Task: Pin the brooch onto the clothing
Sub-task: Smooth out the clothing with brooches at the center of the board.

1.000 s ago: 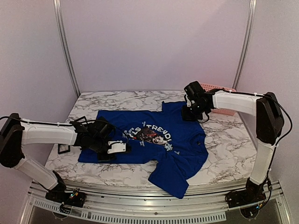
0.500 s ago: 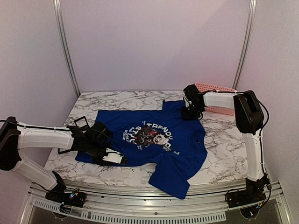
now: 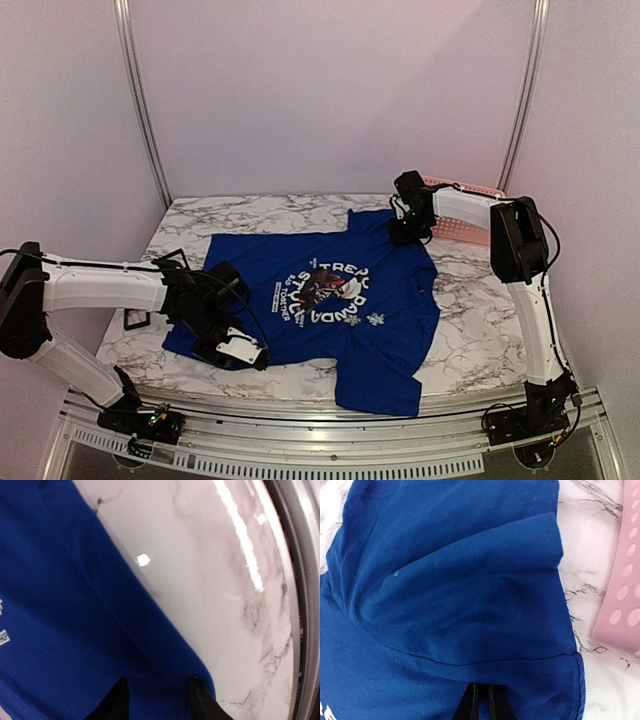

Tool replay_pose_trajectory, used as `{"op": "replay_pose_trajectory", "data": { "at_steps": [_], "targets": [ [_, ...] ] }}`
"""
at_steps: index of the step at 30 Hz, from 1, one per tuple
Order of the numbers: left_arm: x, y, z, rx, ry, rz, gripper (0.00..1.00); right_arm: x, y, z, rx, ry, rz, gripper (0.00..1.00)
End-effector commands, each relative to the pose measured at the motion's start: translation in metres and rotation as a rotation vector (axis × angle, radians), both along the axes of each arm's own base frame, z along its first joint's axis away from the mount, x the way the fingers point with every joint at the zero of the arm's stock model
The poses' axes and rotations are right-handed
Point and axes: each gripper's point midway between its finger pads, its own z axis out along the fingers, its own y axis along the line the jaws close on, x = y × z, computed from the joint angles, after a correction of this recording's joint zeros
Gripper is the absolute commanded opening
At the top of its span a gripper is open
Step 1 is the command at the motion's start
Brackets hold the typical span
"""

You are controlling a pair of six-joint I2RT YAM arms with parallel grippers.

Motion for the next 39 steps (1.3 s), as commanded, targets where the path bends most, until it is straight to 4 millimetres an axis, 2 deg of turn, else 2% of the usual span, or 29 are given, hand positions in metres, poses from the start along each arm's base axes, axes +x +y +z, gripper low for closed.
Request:
{"op": "replay_pose_trajectory", "data": {
  "at_steps": [1, 2, 4, 5, 6, 7, 8, 9, 12, 14, 17, 19, 21, 23, 25, 28, 31, 33, 35, 39],
  "targets": [
    [-0.032, -0.020, 0.027, -0.017, 0.224, 0.076, 0.46, -0.003, 0.016, 0.036, 0.018, -0.035, 0.097, 0.10],
    [-0.026, -0.034, 0.040, -0.063, 0.236, 0.113, 0.47, -0.003, 0.027, 0.069, 0.058, -0.094, 0.121, 0.11],
    [-0.012, -0.058, 0.066, -0.154, 0.252, 0.203, 0.49, -0.013, 0.046, 0.114, 0.114, -0.162, 0.165, 0.12],
    [0.000, -0.069, 0.077, -0.200, 0.250, 0.254, 0.49, -0.023, 0.053, 0.124, 0.124, -0.170, 0.184, 0.13],
    [0.015, -0.077, 0.088, -0.245, 0.243, 0.319, 0.49, -0.039, 0.060, 0.143, 0.137, -0.189, 0.205, 0.13],
    [0.033, -0.082, 0.095, -0.282, 0.231, 0.387, 0.49, -0.057, 0.066, 0.149, 0.139, -0.178, 0.223, 0.14],
    [0.055, -0.083, 0.099, -0.305, 0.212, 0.461, 0.50, -0.077, 0.070, 0.142, 0.126, -0.139, 0.239, 0.13],
    [0.080, -0.079, 0.101, -0.314, 0.178, 0.533, 0.50, -0.100, 0.073, 0.143, 0.120, -0.112, 0.248, 0.13],
    [0.159, -0.059, 0.101, -0.285, 0.033, 0.711, 0.48, -0.181, 0.085, 0.109, 0.088, 0.053, 0.285, 0.10],
    [0.206, -0.047, 0.096, -0.232, -0.049, 0.811, 0.46, -0.235, 0.092, 0.096, 0.107, 0.140, 0.305, 0.06],
    [0.267, -0.027, 0.083, -0.162, -0.109, 1.005, 0.42, -0.311, 0.104, 0.070, 0.136, 0.277, 0.378, 0.00],
    [0.298, -0.019, 0.072, -0.148, -0.153, 1.075, 0.41, -0.348, 0.106, 0.061, 0.138, 0.319, 0.410, 0.00],
    [0.313, -0.016, 0.065, -0.139, -0.217, 1.065, 0.41, -0.373, 0.102, 0.046, 0.155, 0.374, 0.393, 0.00],
    [0.324, -0.014, 0.058, -0.138, -0.265, 1.055, 0.42, -0.393, 0.088, 0.026, 0.155, 0.431, 0.352, 0.00],
    [0.329, -0.010, 0.043, -0.109, -0.279, 1.057, 0.43, -0.401, 0.077, 0.009, 0.156, 0.464, 0.292, 0.00],
    [0.335, 0.001, 0.017, -0.057, -0.284, 1.079, 0.42, -0.418, 0.047, -0.026, 0.089, 0.538, 0.190, 0.00],
    [0.345, 0.019, -0.005, -0.011, -0.309, 1.109, 0.43, -0.444, 0.015, -0.050, 0.000, 0.647, 0.099, 0.00],
    [0.354, 0.031, -0.016, 0.018, -0.331, 1.129, 0.43, -0.459, 0.001, -0.052, -0.030, 0.689, 0.045, 0.00],
    [0.363, 0.043, -0.023, 0.035, -0.362, 1.141, 0.43, -0.467, -0.006, -0.045, -0.021, 0.705, 0.007, 0.00],
    [0.375, 0.053, -0.031, 0.046, -0.399, 1.143, 0.43, -0.476, -0.006, -0.035, 0.038, 0.720, -0.019, 0.00]
  ]
}}
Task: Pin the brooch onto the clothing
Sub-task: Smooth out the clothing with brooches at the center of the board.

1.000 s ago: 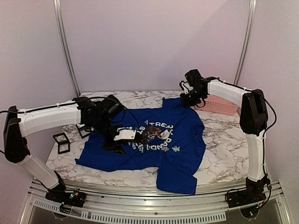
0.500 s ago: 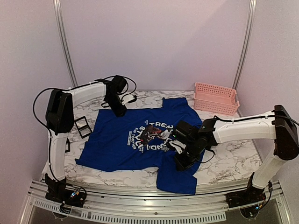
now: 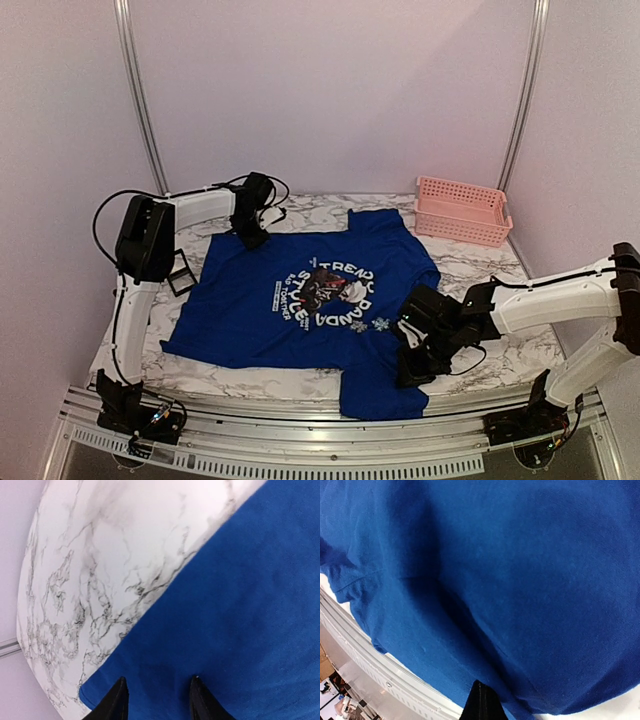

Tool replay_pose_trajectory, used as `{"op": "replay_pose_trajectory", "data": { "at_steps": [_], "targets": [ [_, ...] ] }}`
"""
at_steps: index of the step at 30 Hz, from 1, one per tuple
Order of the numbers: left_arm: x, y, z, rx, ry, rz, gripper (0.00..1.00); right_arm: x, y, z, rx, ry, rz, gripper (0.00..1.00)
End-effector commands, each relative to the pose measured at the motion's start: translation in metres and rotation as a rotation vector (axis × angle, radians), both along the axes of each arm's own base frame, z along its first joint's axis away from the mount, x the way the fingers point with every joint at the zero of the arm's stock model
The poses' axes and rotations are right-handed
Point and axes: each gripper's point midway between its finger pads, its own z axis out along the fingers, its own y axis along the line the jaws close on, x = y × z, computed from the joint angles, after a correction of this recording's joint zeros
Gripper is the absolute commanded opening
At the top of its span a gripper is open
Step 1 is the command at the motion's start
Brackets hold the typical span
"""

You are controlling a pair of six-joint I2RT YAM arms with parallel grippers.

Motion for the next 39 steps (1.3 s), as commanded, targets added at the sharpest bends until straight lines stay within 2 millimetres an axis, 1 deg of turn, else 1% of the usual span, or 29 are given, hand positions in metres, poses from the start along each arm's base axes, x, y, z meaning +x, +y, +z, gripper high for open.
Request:
{"op": "replay_pose_trajectory", "data": {
  "at_steps": [1, 5, 8, 11, 14, 16, 18, 20, 21, 22, 23, 24, 26, 28, 30, 32, 34, 36, 39],
  "targets": [
    [0.007, 0.033, -0.040, 0.085, 0.034, 0.039, 0.43, -0.048, -0.057, -0.027, -0.208, 0.177, -0.081, 0.00],
    [0.014, 0.034, -0.043, 0.104, 0.012, 0.021, 0.43, -0.056, -0.058, -0.028, -0.224, 0.195, -0.075, 0.00],
    [0.020, 0.036, -0.046, 0.128, -0.002, 0.013, 0.43, -0.056, -0.055, -0.026, -0.226, 0.193, -0.068, 0.00],
    [0.026, 0.038, -0.045, 0.142, -0.020, 0.016, 0.43, -0.052, -0.048, -0.018, -0.200, 0.181, -0.066, 0.00],
    [0.036, 0.041, -0.038, 0.133, -0.053, 0.033, 0.43, -0.051, -0.043, -0.006, -0.151, 0.166, -0.069, 0.00],
    [0.041, 0.039, -0.031, 0.130, -0.074, 0.027, 0.43, -0.047, -0.037, 0.006, -0.102, 0.141, -0.076, 0.00],
    [0.039, 0.032, -0.024, 0.113, -0.074, -0.005, 0.43, -0.038, -0.022, 0.025, -0.019, 0.093, -0.070, 0.01],
    [0.033, 0.019, -0.015, 0.082, -0.073, -0.043, 0.43, -0.018, -0.003, 0.052, 0.076, 0.008, -0.071, 0.04],
    [0.029, 0.012, -0.011, 0.067, -0.073, -0.059, 0.45, -0.005, 0.002, 0.064, 0.116, -0.030, -0.089, 0.04],
    [0.025, 0.004, -0.002, 0.049, -0.079, -0.078, 0.46, 0.009, 0.003, 0.074, 0.144, -0.061, -0.111, 0.05],
    [0.020, -0.006, 0.006, 0.029, -0.079, -0.097, 0.47, 0.023, 0.001, 0.080, 0.157, -0.084, -0.142, 0.05],
    [0.013, -0.019, 0.016, 0.000, -0.077, -0.124, 0.49, 0.038, -0.006, 0.081, 0.145, -0.117, -0.170, 0.04],
    [-0.001, -0.037, 0.041, -0.056, -0.073, -0.152, 0.51, 0.060, -0.026, 0.072, 0.083, -0.150, -0.241, 0.03],
    [-0.019, -0.047, 0.065, -0.108, -0.055, -0.163, 0.53, 0.076, -0.042, 0.060, 0.017, -0.178, -0.289, 0.02],
    [-0.047, -0.048, 0.077, -0.138, -0.007, -0.168, 0.53, 0.085, -0.050, 0.046, -0.029, -0.196, -0.303, 0.01],
    [-0.079, -0.042, 0.074, -0.149, 0.053, -0.176, 0.53, 0.088, -0.056, 0.029, -0.056, -0.177, -0.312, 0.01],
    [-0.114, -0.030, 0.054, -0.135, 0.117, -0.177, 0.53, 0.082, -0.067, 0.009, -0.098, -0.141, -0.321, 0.00],
    [-0.134, -0.018, 0.035, -0.110, 0.155, -0.165, 0.53, 0.071, -0.081, -0.009, -0.159, -0.101, -0.336, 0.00],
    [-0.152, -0.003, 0.018, -0.085, 0.197, -0.110, 0.52, 0.058, -0.105, -0.023, -0.259, -0.076, -0.372, 0.00]
  ]
}}
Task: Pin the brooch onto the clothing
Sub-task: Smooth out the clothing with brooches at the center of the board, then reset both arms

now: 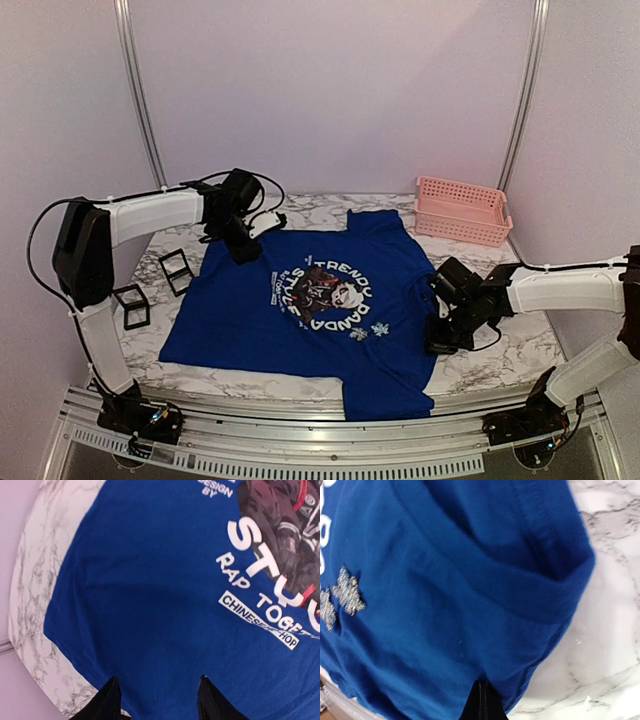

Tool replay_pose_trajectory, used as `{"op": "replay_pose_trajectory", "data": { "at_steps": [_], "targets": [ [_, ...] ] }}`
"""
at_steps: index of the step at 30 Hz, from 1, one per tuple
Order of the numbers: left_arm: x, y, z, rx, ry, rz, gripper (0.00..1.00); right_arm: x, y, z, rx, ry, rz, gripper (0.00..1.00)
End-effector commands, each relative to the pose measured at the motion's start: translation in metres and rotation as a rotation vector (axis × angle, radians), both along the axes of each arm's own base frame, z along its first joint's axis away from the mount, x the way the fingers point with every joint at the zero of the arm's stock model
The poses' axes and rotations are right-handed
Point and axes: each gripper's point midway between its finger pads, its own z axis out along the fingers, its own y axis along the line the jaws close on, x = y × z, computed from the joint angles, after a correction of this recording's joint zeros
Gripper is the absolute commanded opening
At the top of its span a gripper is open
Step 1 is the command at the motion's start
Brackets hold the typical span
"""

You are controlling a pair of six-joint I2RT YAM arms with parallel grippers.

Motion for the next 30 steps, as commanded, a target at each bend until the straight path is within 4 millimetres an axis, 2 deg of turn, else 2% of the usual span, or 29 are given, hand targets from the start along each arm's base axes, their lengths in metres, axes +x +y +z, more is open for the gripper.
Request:
{"op": "replay_pose_trajectory", "data": {
  "at_steps": [1, 5, 7, 11, 14, 16, 19, 21, 24, 26, 28, 30],
  "targets": [
    [-0.041, 0.027, -0.057, 0.055, 0.169, 0.077, 0.52, -0.019, -0.043, -0.027, -0.171, 0.055, -0.058, 0.00],
    [-0.073, 0.042, -0.073, 0.056, 0.214, 0.097, 0.52, -0.025, -0.054, -0.030, -0.180, 0.048, -0.118, 0.00],
    [-0.086, 0.052, -0.088, 0.081, 0.231, 0.105, 0.52, -0.028, -0.058, -0.029, -0.180, 0.047, -0.135, 0.00],
    [-0.089, 0.064, -0.108, 0.130, 0.249, 0.125, 0.52, -0.029, -0.061, -0.025, -0.181, 0.030, -0.143, 0.00],
    [-0.084, 0.063, -0.107, 0.107, 0.247, 0.144, 0.52, -0.029, -0.063, -0.025, -0.196, 0.037, -0.133, 0.00],
    [-0.080, 0.059, -0.097, 0.084, 0.229, 0.143, 0.53, -0.028, -0.062, -0.023, -0.199, 0.040, -0.121, 0.00],
    [-0.073, 0.044, -0.066, 0.015, 0.191, 0.121, 0.56, -0.009, -0.047, -0.001, -0.151, -0.026, -0.094, 0.05],
    [-0.067, 0.031, -0.032, -0.056, 0.152, 0.105, 0.59, 0.016, -0.034, 0.031, -0.113, -0.139, -0.084, 0.13],
    [-0.063, 0.018, 0.028, -0.182, 0.071, 0.106, 0.62, 0.066, -0.025, 0.086, -0.053, -0.329, -0.095, 0.20],
    [-0.070, 0.022, 0.056, -0.223, 0.032, 0.122, 0.63, 0.098, -0.027, 0.117, -0.021, -0.441, -0.100, 0.25],
    [-0.085, 0.038, 0.067, -0.221, 0.009, 0.138, 0.64, 0.122, -0.042, 0.138, -0.032, -0.543, -0.125, 0.42],
    [-0.099, 0.062, 0.072, -0.220, -0.037, 0.162, 0.66, 0.139, -0.060, 0.150, -0.036, -0.627, -0.138, 0.61]
  ]
}}
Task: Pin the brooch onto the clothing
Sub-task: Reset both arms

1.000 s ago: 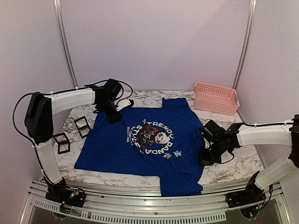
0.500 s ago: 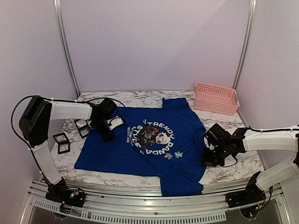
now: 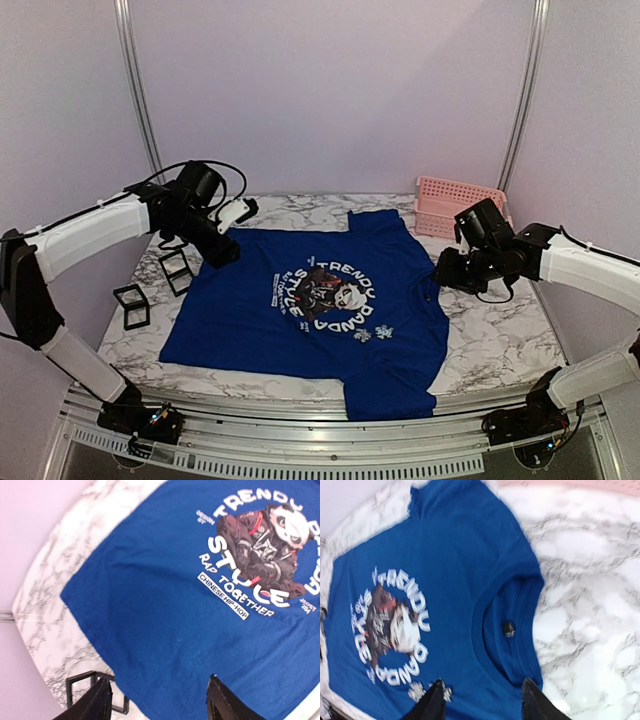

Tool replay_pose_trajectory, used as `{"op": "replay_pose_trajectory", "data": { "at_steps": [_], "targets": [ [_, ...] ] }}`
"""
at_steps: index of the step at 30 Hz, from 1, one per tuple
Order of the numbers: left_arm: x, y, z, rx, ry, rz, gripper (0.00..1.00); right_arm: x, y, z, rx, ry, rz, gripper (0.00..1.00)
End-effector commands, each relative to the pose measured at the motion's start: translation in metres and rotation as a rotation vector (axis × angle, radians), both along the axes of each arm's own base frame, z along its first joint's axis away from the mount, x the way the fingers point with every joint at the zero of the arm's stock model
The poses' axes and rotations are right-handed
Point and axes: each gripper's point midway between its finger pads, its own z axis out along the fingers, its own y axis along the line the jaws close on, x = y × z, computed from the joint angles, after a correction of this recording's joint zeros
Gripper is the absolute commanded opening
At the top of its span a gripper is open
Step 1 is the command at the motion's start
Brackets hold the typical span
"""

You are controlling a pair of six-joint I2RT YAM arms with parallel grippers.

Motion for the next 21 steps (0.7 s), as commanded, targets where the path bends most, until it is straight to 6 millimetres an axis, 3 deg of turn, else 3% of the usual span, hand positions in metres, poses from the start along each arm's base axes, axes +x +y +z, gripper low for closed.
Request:
{"op": "replay_pose_trajectory", "data": {
  "at_steps": [1, 2, 4, 8, 12, 14, 17, 21],
  "targets": [
    [-0.039, 0.049, 0.007, -0.008, -0.016, 0.080, 0.69, 0.041, -0.048, 0.041, -0.062, -0.245, -0.033, 0.76],
    [-0.042, 0.061, 0.009, -0.010, -0.054, 0.118, 0.72, 0.045, -0.056, 0.045, -0.058, -0.283, -0.027, 0.86],
    [-0.047, 0.081, 0.013, -0.021, -0.135, 0.197, 0.77, 0.047, -0.077, 0.058, -0.042, -0.365, -0.058, 0.98],
    [-0.050, 0.102, 0.019, -0.180, -0.264, 0.368, 0.83, 0.035, -0.122, 0.106, -0.043, -0.602, -0.186, 0.99],
    [-0.052, 0.145, 0.038, -0.314, -0.467, 0.619, 0.84, 0.014, -0.159, 0.115, -0.112, -0.721, -0.355, 0.99],
    [-0.055, 0.162, 0.040, -0.326, -0.539, 0.721, 0.86, 0.007, -0.172, 0.109, -0.122, -0.747, -0.426, 0.99],
    [-0.057, 0.165, 0.038, -0.333, -0.572, 0.727, 0.87, 0.002, -0.173, 0.123, -0.080, -0.819, -0.446, 0.99],
    [-0.060, 0.165, 0.042, -0.348, -0.584, 0.726, 0.89, 0.003, -0.182, 0.115, -0.094, -0.776, -0.511, 0.99]
  ]
}}
